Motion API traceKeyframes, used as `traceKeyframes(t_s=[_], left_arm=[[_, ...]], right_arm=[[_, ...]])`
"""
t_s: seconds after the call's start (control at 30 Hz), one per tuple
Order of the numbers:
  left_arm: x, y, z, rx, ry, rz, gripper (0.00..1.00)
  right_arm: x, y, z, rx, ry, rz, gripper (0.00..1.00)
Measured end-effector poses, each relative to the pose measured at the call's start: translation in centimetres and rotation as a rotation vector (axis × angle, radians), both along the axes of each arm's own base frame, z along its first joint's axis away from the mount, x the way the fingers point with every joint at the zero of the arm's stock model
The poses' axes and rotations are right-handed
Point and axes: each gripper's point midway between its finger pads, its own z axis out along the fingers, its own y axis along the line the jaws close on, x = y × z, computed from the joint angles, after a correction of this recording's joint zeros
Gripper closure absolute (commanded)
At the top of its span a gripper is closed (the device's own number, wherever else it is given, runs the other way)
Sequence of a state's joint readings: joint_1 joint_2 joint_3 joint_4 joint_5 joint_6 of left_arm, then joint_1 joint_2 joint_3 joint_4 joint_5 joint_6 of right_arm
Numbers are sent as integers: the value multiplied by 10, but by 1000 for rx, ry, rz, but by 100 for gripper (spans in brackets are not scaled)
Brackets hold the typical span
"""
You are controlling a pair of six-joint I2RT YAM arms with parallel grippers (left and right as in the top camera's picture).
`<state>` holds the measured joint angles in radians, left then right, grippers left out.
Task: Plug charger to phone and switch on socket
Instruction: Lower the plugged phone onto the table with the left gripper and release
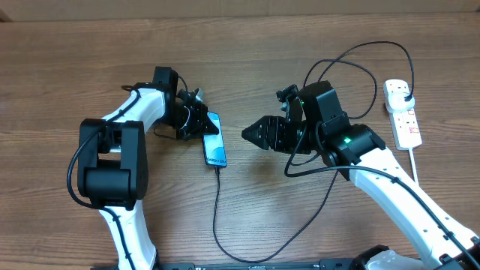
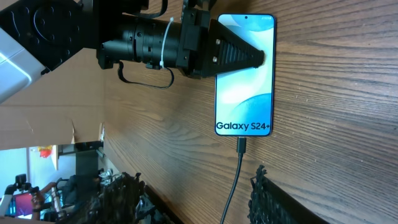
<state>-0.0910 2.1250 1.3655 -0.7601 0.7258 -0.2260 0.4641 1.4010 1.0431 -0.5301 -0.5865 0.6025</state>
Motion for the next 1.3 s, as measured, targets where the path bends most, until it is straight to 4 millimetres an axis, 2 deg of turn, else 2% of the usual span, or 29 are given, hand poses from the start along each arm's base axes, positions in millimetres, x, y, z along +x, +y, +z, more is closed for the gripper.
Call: traceKeyframes(t_s=[0.2, 0.47, 0.8, 1.3], left_arm=[[0, 0, 0, 0, 4, 5, 90], [0, 2, -4, 17, 11, 8, 69], [-1, 2, -3, 13, 15, 7, 66], [-5, 12, -4, 89, 30, 10, 62]], right_arm=[[0, 0, 0, -1, 0, 1, 41], [0, 0, 0, -1, 2, 0, 41], [0, 0, 0, -2, 2, 0, 41], [0, 0, 0, -2, 1, 0, 41]])
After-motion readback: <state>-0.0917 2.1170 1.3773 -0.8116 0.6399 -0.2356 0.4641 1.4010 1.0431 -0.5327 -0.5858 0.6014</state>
